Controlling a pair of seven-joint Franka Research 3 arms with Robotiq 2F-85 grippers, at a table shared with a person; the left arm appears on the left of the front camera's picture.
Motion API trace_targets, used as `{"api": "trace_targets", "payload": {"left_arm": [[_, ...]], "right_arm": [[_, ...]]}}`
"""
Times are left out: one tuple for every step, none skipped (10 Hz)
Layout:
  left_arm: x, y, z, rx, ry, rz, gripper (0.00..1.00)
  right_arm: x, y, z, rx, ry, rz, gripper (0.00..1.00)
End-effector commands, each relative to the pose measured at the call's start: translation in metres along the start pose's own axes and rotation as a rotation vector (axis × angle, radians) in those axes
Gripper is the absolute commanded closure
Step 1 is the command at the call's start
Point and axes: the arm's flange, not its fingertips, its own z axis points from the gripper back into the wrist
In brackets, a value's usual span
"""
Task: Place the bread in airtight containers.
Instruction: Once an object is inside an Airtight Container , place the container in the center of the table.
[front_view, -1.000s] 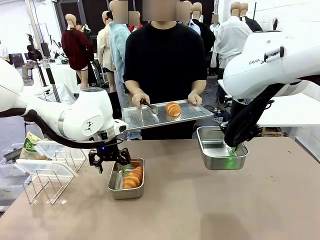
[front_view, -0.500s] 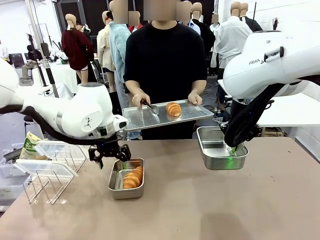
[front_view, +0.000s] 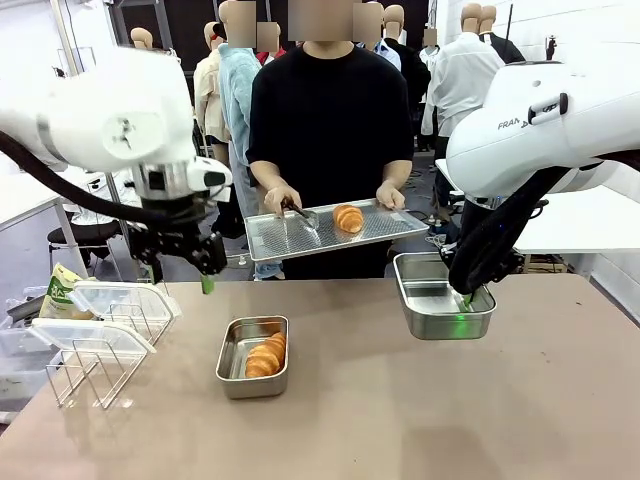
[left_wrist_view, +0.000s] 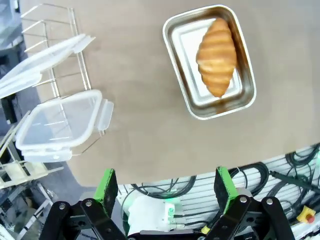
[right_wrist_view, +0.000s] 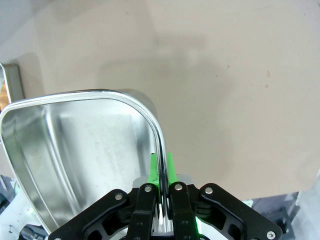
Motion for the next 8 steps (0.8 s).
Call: {"api": "trace_targets", "payload": {"left_arm": [[-0.0032,0.0055,0.0017,-0.066,-0.068,-0.053,0.00],[-0.0032,0.0076,0.0003,-0.114,-0.094,-0.061,0.00],[-0.0025,0.0040,-0.0034,-0.118,-0.079,-0.073,0.00],[-0.0031,0.0024,-0.0045,-0.125,-0.078,-0.085,0.00],[-0.0023,0.0036,-0.0037,-0.153,-0.099,-0.090,0.00],[-0.0033,0.0041,-0.0033,-0.154,-0.114,-0.096,0.00],[-0.0001,-0.0001,-0.0004,-0.111,-0.081,-0.064,0.00],[-0.0001,-0.0001,-0.0004,-0.111,-0.081,-0.064,0.00]], "right_arm": [[-0.0001,-0.0003,0.0011,0.002,-0.002,-0.002,1.00],[-0.0001,-0.0003,0.0011,0.002,-0.002,-0.002,1.00],[-0.0001,-0.0003,0.0011,0.002,-0.002,-0.002,1.00],[-0.0001,-0.0003,0.0011,0.002,-0.002,-0.002,1.00],[-0.0001,-0.0003,0.0011,0.002,-0.002,-0.002,1.00],[-0.0001,-0.0003,0.0011,0.002,-0.002,-0.002,1.00],[-0.0001,-0.0003,0.0011,0.002,-0.002,-0.002,1.00],[-0.0001,-0.0003,0.0011,0.002,-0.002,-0.002,1.00]]}}
